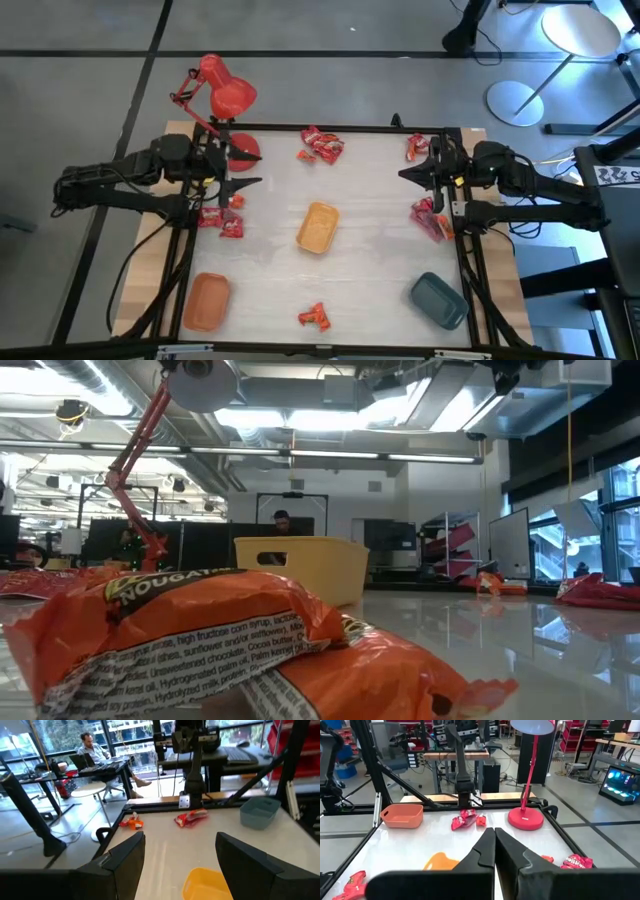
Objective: Sort candy
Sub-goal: Put the orange candy into the yellow bin
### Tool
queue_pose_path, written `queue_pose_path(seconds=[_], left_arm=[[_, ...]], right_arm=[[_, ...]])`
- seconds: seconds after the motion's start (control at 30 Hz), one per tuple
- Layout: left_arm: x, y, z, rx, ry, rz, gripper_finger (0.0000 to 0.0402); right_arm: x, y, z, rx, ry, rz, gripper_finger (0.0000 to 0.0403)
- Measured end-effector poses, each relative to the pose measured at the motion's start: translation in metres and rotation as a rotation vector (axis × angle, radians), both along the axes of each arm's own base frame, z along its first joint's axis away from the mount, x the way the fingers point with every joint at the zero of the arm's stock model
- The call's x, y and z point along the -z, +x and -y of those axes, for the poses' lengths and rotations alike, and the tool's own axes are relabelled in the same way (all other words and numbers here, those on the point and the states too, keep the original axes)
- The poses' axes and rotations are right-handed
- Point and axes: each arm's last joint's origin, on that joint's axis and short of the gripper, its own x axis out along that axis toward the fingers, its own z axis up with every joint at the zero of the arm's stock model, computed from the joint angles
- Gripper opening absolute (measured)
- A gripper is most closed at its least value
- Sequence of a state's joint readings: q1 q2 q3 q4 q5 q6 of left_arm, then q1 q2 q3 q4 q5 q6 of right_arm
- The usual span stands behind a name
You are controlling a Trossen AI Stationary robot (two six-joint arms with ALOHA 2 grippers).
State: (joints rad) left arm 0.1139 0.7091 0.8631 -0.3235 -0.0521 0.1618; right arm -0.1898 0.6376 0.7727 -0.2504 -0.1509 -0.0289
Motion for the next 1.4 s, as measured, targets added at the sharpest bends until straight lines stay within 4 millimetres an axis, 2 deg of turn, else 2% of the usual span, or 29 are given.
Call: queue_pose_path(seconds=[0.23,0.57,0.73,1.13,1.27,1.4], left_arm=[[0.002,0.007,-0.001,-0.018,-0.103,0.011,0.0233],[0.001,0.013,-0.001,-0.017,-0.106,0.033,0.0233],[0.004,0.02,-0.002,-0.027,-0.176,0.026,0.0233],[0.047,0.08,-0.004,-0.03,-0.162,-0.203,0.0233],[0.056,0.106,-0.01,-0.128,-0.162,-0.143,0.0233],[0.071,0.134,-0.015,-0.142,-0.158,-0.09,0.0233]], right_arm=[[-0.002,-0.001,0.0,0.001,-0.001,0.015,0.0005],[-0.002,-0.001,0.0,0.002,0.002,0.018,0.0005],[-0.002,-0.001,0.0,0.002,0.003,0.013,0.0005],[0.001,-0.001,0.0,0.002,0.007,-0.011,0.0005],[0.002,-0.002,0.0,0.002,0.01,-0.027,0.0005],[0.003,-0.002,0.0,0.021,0.009,-0.038,0.0005]])
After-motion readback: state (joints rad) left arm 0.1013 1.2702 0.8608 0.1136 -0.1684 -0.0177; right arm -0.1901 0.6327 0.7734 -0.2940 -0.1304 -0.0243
